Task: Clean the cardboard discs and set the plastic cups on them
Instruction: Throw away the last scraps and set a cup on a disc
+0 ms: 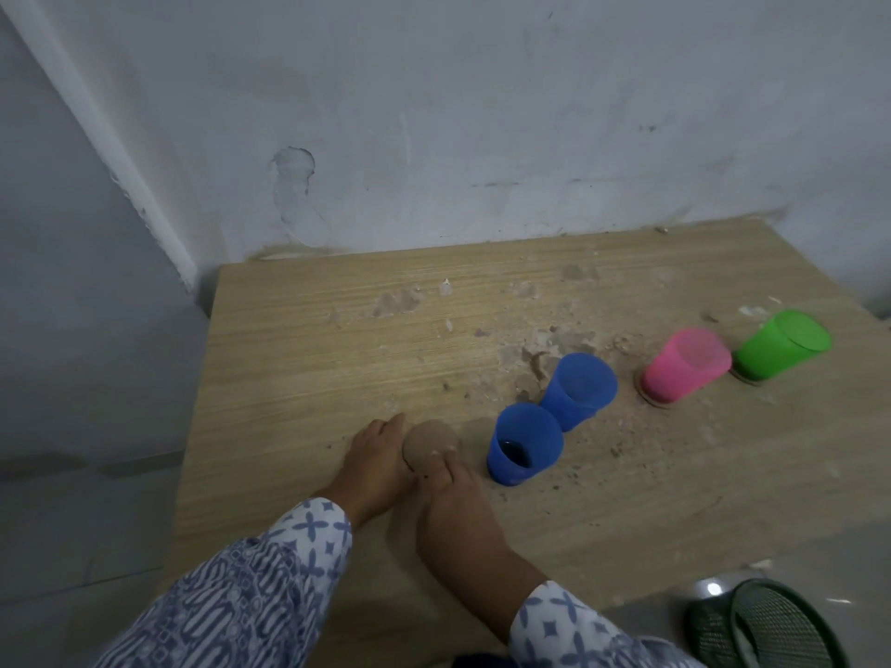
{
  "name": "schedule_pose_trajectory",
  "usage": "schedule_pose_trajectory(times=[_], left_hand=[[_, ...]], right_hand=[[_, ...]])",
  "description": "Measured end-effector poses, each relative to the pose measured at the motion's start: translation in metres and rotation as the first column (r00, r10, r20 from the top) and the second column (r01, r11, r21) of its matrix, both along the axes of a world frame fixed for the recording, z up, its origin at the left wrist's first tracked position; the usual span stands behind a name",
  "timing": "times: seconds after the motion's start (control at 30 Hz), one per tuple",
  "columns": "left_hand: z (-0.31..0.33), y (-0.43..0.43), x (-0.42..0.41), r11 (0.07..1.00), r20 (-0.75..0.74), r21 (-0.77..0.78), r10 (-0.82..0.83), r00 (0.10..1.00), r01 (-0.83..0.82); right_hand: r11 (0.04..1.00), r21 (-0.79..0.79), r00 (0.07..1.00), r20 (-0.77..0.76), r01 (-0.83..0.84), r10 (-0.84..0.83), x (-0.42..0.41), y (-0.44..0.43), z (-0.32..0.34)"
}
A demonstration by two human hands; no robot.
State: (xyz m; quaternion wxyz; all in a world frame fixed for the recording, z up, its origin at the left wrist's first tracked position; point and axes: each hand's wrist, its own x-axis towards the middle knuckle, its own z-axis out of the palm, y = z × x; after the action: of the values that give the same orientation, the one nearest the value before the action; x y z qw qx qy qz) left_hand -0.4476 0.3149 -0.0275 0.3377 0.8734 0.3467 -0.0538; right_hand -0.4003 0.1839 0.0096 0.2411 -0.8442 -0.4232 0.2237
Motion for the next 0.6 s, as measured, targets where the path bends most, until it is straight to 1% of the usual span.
schedule_pose_trajectory(times=[0.07,0.13,0.2,0.27,0.33,0.43,0.53,0.6], left_hand=[[0.004,0.002,-0.001,1.0,0.029,-0.025,-0.008,1.0,0.009],[0.011,-0.001,0.001,0.998,0.097,-0.055,-0.012,0.995,0.017],[0.021,-0.009,0.005,0.99,0.192,-0.139,-0.006,0.981,0.033],[0.032,-0.02,0.013,0.973,0.267,-0.214,-0.026,0.963,0.086],[0.04,-0.031,0.022,0.951,0.299,-0.275,-0.057,0.952,0.143],[0.043,-0.042,0.037,0.932,0.313,-0.302,-0.101,0.944,0.2],[0.043,-0.05,0.046,0.908,0.305,-0.359,-0.105,0.947,0.216],[0.041,-0.053,0.049,0.896,0.313,-0.384,-0.101,0.944,0.223]], right_hand=[[0.993,0.104,0.998,0.047,-0.055,0.05,0.003,-0.003,0.021],[0.972,0.226,0.991,0.129,-0.07,0.041,0.01,-0.01,0.043],[0.942,0.335,0.977,0.198,0.005,-0.076,0.023,-0.023,0.061],[0.921,0.375,0.957,0.215,0.105,-0.196,0.038,-0.038,0.071],[0.909,0.365,0.945,0.175,0.2,-0.278,0.053,-0.052,0.069],[0.892,0.318,0.928,0.082,0.32,-0.362,0.063,-0.067,0.056],[0.886,0.253,0.918,-0.027,0.389,-0.396,0.064,-0.073,0.041],[0.882,0.202,0.904,-0.126,0.426,-0.408,0.065,-0.071,0.031]])
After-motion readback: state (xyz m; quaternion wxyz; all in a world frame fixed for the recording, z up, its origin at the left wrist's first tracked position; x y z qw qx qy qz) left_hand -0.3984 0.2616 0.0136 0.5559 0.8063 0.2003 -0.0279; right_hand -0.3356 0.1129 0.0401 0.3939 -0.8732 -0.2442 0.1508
